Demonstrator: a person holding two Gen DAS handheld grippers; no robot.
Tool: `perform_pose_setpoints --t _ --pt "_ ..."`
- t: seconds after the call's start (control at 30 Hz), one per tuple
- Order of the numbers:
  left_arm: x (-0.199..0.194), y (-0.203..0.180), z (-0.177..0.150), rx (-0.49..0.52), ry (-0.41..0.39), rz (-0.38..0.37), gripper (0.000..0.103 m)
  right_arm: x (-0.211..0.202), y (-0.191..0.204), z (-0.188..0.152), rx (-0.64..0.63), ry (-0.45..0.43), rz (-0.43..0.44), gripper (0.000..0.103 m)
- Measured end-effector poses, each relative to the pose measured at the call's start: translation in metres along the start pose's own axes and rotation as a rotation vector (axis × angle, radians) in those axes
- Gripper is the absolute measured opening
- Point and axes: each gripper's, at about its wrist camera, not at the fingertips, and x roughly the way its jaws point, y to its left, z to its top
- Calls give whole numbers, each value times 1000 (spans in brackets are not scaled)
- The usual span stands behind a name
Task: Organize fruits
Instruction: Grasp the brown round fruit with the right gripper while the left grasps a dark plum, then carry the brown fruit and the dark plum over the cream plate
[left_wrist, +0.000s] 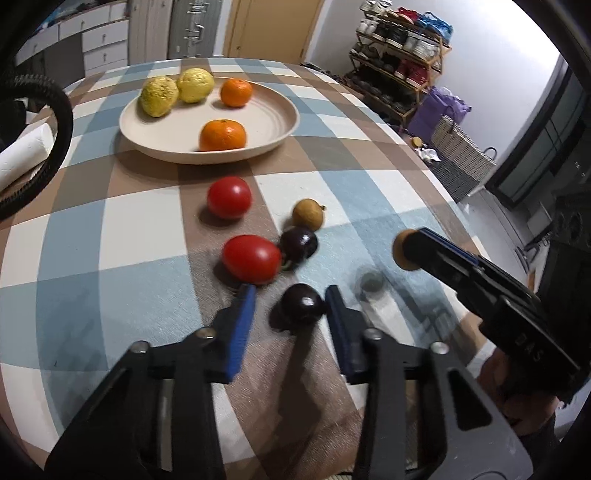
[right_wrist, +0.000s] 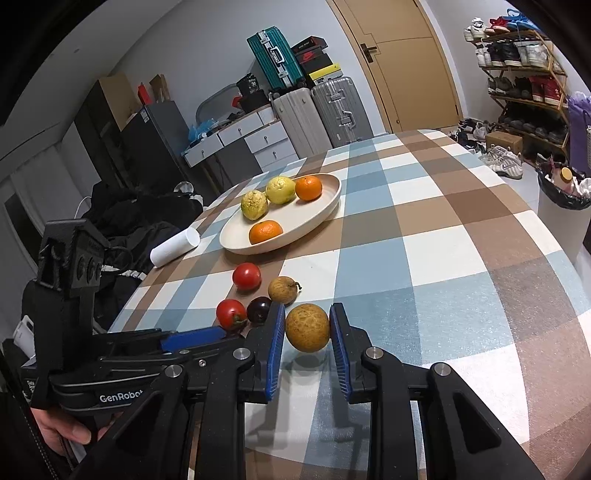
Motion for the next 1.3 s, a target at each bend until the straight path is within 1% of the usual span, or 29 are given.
perform_pose_setpoints --t 0.03,0.07,0.27,0.33,0.5,0.67,0.73,0.83,0.93,1.03,1.17,1.3 --pt "-1 -1 -1 6 0 -6 24 -1 0 -1 0 -1 -1 25" --pt "-2 -3 -2 16 -1 -14 22 -1 0 -1 1 -2 0 25" --pt "-5 -2 -4 15 0 -39 22 -2 1 0 -1 -3 -2 25" --pt "-9 -1 -4 17 -10 -50 22 -2 1 1 -1 -2 -3 25" --pt "-21 3 -2 19 -52 -47 22 0 3 3 -8 4 -5 25" --pt "-28 9 2 8 -72 -68 22 4 6 8 -17 12 -6 25" --pt "-32 12 4 2 -84 -72 22 7 6 9 -10 19 3 25" --pt "-39 18 7 -15 -111 -87 22 14 1 13 29 39 40 25" --pt "-45 23 13 -25 -138 -88 22 19 2 19 30 44 40 25" --pt "-49 32 22 -38 -157 -91 22 24 5 27 31 42 59 25" --pt "-54 50 40 -68 -187 -90 22 33 10 42 18 44 63 25" --pt "-54 64 61 -75 -208 -80 22 45 14 63 -6 42 61 25"
